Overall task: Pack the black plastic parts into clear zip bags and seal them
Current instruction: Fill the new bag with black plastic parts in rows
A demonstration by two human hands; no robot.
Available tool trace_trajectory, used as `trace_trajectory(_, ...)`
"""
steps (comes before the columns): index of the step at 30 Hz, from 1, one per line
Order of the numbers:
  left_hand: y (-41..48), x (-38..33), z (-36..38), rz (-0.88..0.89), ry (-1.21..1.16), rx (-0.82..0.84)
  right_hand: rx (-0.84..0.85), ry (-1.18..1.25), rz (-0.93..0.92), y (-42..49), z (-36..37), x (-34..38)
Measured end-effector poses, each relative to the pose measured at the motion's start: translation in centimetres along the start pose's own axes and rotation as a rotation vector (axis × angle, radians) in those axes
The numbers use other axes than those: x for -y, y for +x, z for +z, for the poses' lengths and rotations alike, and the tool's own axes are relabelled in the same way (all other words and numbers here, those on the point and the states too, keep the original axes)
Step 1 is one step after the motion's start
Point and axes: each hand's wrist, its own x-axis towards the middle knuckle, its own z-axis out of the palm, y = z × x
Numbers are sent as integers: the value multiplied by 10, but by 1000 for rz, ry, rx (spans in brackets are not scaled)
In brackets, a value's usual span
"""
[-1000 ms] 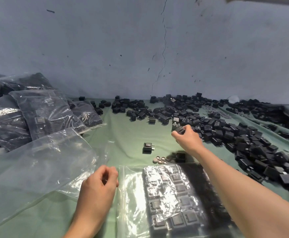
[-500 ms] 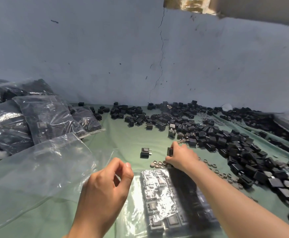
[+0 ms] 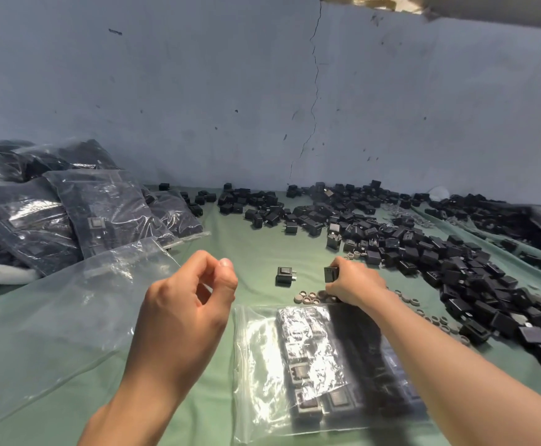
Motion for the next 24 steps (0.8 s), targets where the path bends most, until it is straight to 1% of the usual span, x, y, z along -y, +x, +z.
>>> trace_trajectory(2, 0, -4, 0, 3, -20, -15, -3, 135, 4, 2, -1, -7)
trace_trajectory(3, 0, -5, 1, 1, -40, -23, 11, 284, 10, 4, -3, -11)
trace_trajectory(5, -2, -8, 2, -6, -67, -9, 63, 710, 34, 1, -11, -16)
trace_trajectory(7, -3, -10, 5, -15, -90, 23, 80, 1053, 42, -8, -21, -18)
trace_trajectory(9, -6, -12, 10, -51, -164, 61, 103, 1296, 18, -25, -28, -18)
trace_trajectory(11, -10, -15, 18, -102, -254, 118, 160, 1477, -18, -47, -30, -16)
trace_trajectory(13, -16, -15, 28, -138, -281, 222, 207, 1588, -59, -71, -27, -14)
trace_trajectory(16, -25, -11, 43, -178, -242, 368, 286, 1685, -121, -102, -20, -6)
trace_trajectory(18, -31, -9, 52, -185, -220, 421, 366, 1699, -166, -118, -16, 3)
trace_trajectory(21, -35, -9, 58, -128, -207, 509, 472, 1684, -266, -129, -12, 17)
trace_trajectory(24, -37, -6, 60, -90, -181, 510, 499, 1642, -293, -133, -8, 20)
